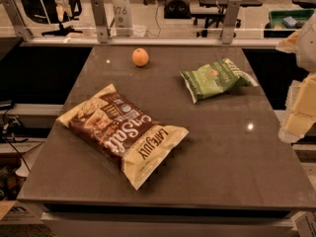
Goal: Pick green jalapeno chip bag
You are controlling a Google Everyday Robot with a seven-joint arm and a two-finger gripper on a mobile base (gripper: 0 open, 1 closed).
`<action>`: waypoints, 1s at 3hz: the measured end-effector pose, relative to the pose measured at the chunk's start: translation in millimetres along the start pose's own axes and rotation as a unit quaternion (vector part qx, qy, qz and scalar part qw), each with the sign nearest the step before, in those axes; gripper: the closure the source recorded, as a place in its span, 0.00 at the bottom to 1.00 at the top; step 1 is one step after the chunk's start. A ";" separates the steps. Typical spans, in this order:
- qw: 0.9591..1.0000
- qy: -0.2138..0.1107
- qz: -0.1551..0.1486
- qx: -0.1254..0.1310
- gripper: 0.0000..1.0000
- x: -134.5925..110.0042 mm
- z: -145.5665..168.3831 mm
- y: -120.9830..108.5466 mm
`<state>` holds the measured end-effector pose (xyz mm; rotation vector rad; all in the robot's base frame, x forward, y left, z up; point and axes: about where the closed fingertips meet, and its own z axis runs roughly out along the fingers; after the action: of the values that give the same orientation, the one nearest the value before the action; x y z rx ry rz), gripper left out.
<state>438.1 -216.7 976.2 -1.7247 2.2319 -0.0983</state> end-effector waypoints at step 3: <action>1.000 -0.011 -0.023 0.015 0.00 -12.2 26.2 -45.2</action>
Offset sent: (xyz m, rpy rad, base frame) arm 0.0476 0.0009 -0.0123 -0.0303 -0.0206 0.0367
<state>490.5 -213.6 964.9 -1.7540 2.1651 -0.1226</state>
